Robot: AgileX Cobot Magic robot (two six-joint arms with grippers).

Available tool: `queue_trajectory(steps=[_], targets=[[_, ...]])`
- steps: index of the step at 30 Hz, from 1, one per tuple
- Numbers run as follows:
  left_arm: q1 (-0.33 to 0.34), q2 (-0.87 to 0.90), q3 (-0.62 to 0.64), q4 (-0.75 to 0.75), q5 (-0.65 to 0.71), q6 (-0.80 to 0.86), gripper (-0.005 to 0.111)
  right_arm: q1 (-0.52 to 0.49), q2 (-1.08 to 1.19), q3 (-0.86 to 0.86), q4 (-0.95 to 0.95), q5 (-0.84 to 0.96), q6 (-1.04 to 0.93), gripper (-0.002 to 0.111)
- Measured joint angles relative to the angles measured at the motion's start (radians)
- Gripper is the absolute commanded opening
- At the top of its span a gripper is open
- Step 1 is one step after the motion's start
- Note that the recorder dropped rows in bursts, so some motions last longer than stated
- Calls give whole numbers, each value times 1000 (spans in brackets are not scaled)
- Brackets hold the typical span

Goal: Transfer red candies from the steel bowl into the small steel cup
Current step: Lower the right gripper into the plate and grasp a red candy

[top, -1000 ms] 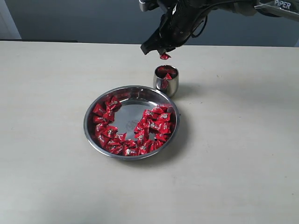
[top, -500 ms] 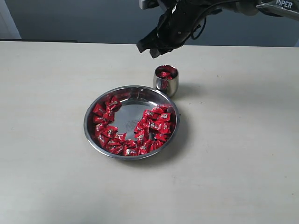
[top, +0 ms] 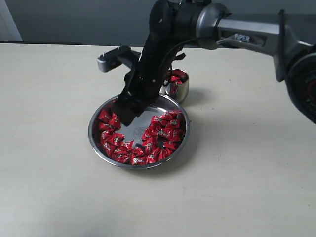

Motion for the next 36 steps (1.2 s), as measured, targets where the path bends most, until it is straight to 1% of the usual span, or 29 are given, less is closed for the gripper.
queue_trajectory(steps=[8,27,29,34,36], targets=[[0,0,0,0,0,0,0,34,65,0,11,29,-9,45],[0,0,0,0,0,0,0,35,92,0,25,29,-11,44],[0,0,0,0,0,0,0,37,92,0,25,29,-11,39],[0,0,0,0,0,0,0,50,92,0,20,29,-14,12],[0,0,0,0,0,0,0,53,92,0,20,29,-16,5]])
